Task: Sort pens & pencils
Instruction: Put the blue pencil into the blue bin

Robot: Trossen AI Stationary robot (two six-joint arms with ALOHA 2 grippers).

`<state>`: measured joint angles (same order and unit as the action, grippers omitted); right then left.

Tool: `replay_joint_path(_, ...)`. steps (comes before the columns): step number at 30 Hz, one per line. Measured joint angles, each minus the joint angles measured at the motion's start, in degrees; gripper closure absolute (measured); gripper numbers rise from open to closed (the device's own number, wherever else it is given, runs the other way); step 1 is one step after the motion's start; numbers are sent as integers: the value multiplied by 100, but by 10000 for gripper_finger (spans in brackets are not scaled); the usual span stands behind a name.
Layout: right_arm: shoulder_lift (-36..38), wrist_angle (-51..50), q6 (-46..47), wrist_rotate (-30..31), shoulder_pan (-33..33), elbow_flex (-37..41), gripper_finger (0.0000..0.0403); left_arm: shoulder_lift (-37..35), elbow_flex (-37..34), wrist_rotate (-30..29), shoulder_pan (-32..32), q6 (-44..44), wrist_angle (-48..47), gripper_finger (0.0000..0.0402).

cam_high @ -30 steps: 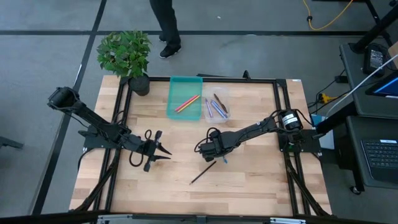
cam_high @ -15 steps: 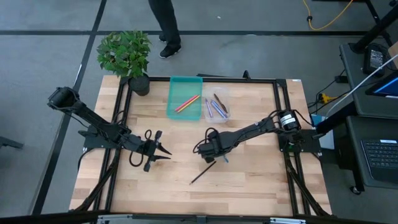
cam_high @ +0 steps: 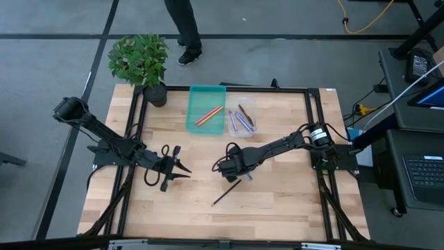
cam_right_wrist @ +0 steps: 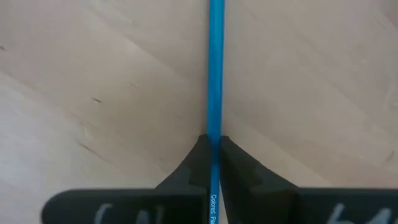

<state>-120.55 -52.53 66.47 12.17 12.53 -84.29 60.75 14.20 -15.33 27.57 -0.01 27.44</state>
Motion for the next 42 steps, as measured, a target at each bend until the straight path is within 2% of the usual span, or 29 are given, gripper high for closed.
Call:
replay_joint_path(19,266,412,-636,45,0,-17,387,0,0,-2,-2,2,13,329)
replay_joint_path(32,732,1007,-1408,569,0,-26,398,0,2,-67,-36,18,28,329)
replay_joint_path(42,793,1302,-1734,633,0,-28,397,0,2,-68,-55,16,32,329)
